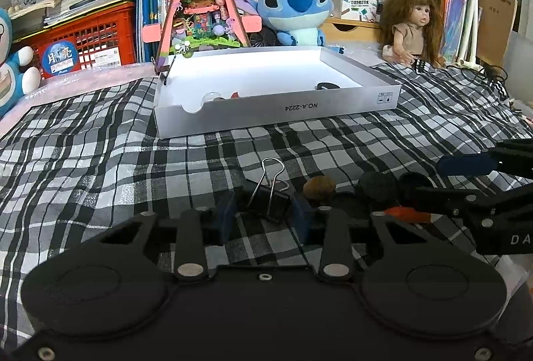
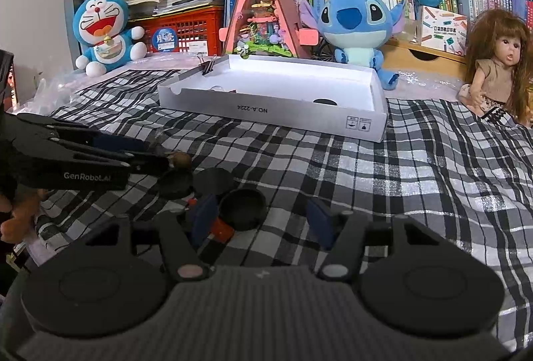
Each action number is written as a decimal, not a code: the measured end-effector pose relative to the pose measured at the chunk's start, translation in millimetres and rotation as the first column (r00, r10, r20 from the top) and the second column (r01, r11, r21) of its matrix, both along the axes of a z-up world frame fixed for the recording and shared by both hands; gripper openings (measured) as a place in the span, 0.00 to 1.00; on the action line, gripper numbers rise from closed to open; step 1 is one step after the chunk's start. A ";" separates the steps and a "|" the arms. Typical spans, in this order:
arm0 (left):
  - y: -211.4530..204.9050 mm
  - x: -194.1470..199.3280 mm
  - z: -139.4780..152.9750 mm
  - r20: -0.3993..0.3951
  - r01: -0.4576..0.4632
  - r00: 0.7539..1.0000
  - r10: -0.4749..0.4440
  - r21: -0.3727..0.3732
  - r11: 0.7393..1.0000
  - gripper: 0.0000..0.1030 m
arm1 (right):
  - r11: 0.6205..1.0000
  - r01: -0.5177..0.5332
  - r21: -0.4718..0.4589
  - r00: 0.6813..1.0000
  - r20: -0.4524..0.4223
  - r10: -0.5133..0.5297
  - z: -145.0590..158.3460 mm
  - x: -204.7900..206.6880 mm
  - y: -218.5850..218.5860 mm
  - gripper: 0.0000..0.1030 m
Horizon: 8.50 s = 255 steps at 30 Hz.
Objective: Organize rigid objects
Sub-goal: 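Grasp the black binder clip with the left tool while the right tool approaches the lids, then grasp another black lid with the right tool, then carry the binder clip and black lid over the white box with both tools, then open the left tool to drop the binder clip while the right tool releases the lid, then withdraw both open tools from the box toward the objects on the cloth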
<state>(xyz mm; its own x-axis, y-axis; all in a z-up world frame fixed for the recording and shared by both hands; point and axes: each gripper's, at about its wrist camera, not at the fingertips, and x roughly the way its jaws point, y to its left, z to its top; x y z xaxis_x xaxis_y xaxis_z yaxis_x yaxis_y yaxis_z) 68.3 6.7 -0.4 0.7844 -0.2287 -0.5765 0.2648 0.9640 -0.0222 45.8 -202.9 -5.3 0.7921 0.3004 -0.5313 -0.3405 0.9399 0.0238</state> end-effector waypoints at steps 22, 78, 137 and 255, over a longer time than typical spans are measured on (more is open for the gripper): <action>10.7 -26.6 1.7 -0.016 -0.109 0.994 0.108 -0.036 0.993 0.38 | 1.000 0.003 -0.006 1.000 -0.003 -0.003 0.3 -3.4 -5.0 0.68; 11.6 -14.0 14.9 0.029 -0.133 0.991 0.134 -0.032 0.991 0.28 | 1.000 0.011 -0.011 1.000 -0.011 -0.011 4.6 4.8 14.7 0.16; 11.9 86.4 69.0 0.007 -0.160 0.987 0.162 -0.127 0.979 0.28 | 0.982 0.166 0.087 0.985 -0.055 -0.162 48.6 92.9 0.9 0.37; 6.7 10.0 21.3 -0.031 -0.050 0.998 0.048 -0.061 0.997 0.77 | 0.996 0.083 0.035 0.997 -0.005 -0.083 19.0 36.3 5.3 0.87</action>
<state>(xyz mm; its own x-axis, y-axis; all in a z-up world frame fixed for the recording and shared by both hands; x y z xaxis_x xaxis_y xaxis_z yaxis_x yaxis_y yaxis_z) 78.3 13.5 20.9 0.7785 -0.2263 -0.5855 0.2160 0.9724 -0.0887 82.2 -197.6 13.7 0.8134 0.2520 -0.5243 -0.2609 0.9636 0.0584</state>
